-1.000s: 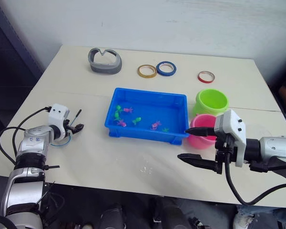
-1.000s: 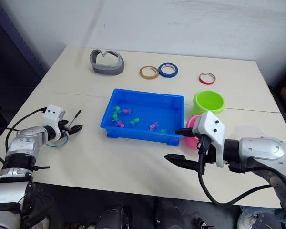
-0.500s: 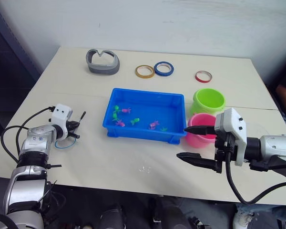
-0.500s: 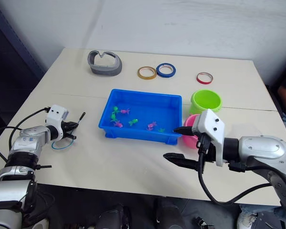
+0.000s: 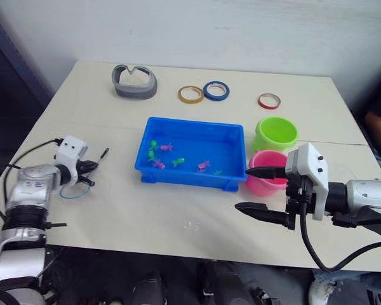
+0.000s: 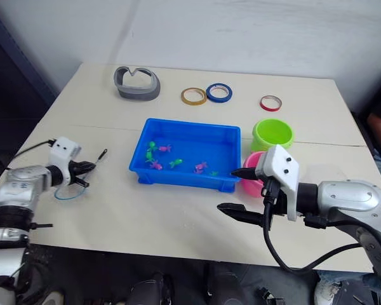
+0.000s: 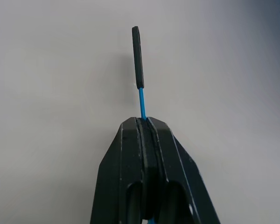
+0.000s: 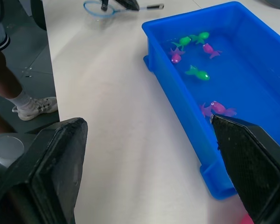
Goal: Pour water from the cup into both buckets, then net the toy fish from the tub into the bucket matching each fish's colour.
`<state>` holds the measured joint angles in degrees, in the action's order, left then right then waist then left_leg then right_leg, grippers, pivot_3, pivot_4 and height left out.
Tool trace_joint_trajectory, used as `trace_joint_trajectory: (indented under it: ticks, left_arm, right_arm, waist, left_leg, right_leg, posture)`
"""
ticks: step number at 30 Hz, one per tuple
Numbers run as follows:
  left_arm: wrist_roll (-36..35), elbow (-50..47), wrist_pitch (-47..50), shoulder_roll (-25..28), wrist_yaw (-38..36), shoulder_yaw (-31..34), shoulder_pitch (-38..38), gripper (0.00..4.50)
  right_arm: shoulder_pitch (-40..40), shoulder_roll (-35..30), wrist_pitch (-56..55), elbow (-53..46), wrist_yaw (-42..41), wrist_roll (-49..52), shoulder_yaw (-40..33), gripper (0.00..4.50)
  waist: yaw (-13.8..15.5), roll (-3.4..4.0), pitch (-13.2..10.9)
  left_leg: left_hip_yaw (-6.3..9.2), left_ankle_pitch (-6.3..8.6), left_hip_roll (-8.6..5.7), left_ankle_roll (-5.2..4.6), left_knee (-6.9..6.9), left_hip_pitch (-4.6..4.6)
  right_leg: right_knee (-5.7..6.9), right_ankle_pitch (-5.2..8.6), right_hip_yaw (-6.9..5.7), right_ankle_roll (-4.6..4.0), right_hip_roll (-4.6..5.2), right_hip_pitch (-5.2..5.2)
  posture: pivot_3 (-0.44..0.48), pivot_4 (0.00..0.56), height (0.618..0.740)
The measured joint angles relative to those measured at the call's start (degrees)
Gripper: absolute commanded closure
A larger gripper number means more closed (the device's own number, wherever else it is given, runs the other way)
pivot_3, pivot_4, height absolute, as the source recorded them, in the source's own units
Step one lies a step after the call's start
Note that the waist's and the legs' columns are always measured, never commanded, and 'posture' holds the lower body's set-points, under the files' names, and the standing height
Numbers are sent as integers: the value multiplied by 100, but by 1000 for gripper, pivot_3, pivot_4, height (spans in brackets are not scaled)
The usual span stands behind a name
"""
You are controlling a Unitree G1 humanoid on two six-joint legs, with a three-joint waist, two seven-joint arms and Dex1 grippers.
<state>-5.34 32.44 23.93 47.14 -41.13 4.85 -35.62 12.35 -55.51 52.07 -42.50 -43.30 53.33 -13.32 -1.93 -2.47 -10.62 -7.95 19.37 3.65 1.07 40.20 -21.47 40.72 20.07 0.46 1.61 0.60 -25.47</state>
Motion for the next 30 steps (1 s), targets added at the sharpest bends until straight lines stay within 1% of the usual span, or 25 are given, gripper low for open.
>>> trace_joint_trajectory:
  ticks: [3,7,9,11,15,19,24,30]
  left_arm:
    - [-89,-494,103,158,-419,11,-53,4476]
    - [-261,-1043,207,171,-1256,-317,-381,4476]
    - [-385,-1361,306,99,-1756,-566,-669,4476]
    - [-460,-1561,355,13,-2086,-743,-907,4476]
    - [-514,-1854,341,-359,-2742,-1315,-1326,4476]
    - [-522,-1964,234,-674,-3148,-1712,-1424,4476]
    - [-527,-2127,-49,-1000,-3611,-1990,-1587,4476]
    - [-491,-2148,-377,-1540,-3847,-2424,-1795,4476]
  right_arm:
    - [23,0,-70,17,-19,-22,102,0]
    - [177,0,-137,155,-101,-70,216,0]
    - [342,0,-173,298,-131,-110,249,0]
    - [433,-1,-192,383,-156,-135,300,0]
    - [584,-1,-111,560,-146,-119,356,0]
    - [735,-2,28,698,-28,-110,358,0]
    - [753,-2,364,816,145,71,333,0]
    - [940,-1,734,850,353,304,352,0]
  waist:
    - [30,0,0]
    - [39,-1,0]
    - [35,-1,0]
    - [31,-1,0]
    - [6,2,-1]
    - [-3,2,-1]
    - [17,3,-2]
    - [14,3,-2]
  left_leg:
    - [0,1,-2,-2,1,-1]
    - [3,1,-3,-4,2,-8]
    - [2,1,-4,-4,3,-8]
    - [3,1,-3,-4,2,-8]
    - [-2,-1,-3,-2,3,-5]
    - [-1,-2,-1,-1,6,-4]
    - [0,-2,-2,-1,8,-5]
    - [0,-2,-2,-2,9,-6]
  right_leg:
    - [-4,0,0,0,1,1]
    - [-10,0,-4,0,1,1]
    - [-9,0,-3,0,0,1]
    - [-8,0,-3,0,-3,0]
    - [-2,0,2,0,-6,0]
    - [2,0,2,-1,-6,-1]
    - [2,0,3,-1,-5,-1]
    - [2,0,4,-1,-6,-1]
  posture:
    - [0,150,693]
    - [0,150,693]
    - [0,150,693]
    - [0,150,693]
    - [0,150,693]
    - [0,150,693]
    - [0,150,693]
    - [0,150,693]
